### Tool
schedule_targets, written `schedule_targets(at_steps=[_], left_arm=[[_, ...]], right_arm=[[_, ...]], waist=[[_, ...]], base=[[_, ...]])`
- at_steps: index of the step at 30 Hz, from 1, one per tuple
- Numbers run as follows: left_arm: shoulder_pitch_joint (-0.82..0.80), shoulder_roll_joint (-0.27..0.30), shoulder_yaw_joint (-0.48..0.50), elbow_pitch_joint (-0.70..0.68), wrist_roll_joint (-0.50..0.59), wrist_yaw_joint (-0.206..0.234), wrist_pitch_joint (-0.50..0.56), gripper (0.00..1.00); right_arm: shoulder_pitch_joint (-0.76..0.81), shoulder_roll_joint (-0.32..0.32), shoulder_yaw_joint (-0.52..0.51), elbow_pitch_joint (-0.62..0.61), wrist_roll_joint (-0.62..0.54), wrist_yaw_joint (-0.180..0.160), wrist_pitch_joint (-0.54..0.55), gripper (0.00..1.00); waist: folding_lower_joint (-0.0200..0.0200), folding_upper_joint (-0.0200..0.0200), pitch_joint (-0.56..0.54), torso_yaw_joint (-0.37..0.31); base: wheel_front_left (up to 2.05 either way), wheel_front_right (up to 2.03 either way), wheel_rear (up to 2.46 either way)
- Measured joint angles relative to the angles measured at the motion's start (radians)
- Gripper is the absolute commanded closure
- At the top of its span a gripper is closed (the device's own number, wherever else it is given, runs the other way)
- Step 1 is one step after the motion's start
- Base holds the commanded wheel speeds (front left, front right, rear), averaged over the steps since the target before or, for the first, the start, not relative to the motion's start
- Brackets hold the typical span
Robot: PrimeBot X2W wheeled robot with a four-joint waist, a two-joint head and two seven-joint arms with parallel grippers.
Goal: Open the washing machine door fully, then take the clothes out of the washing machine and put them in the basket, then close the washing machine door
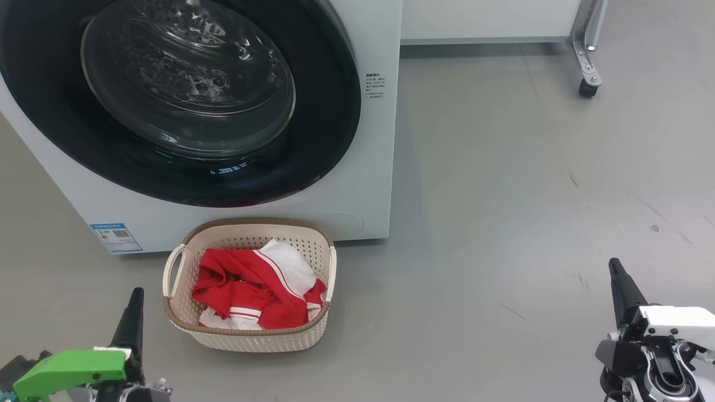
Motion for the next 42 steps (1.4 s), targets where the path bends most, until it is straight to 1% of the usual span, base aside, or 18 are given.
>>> schedule_targets(at_steps=[42], left_arm=[[-0.004, 0.0, 0.005, 0.008, 0.0, 0.0, 0.003, 1.0]], right_arm=[[0.0, 0.001, -0.003, 0.002, 0.0, 0.0, 0.0, 1.0]], waist=[[0.0, 0.0, 0.0, 0.0]], base=[[0.0, 0.0, 0.0]])
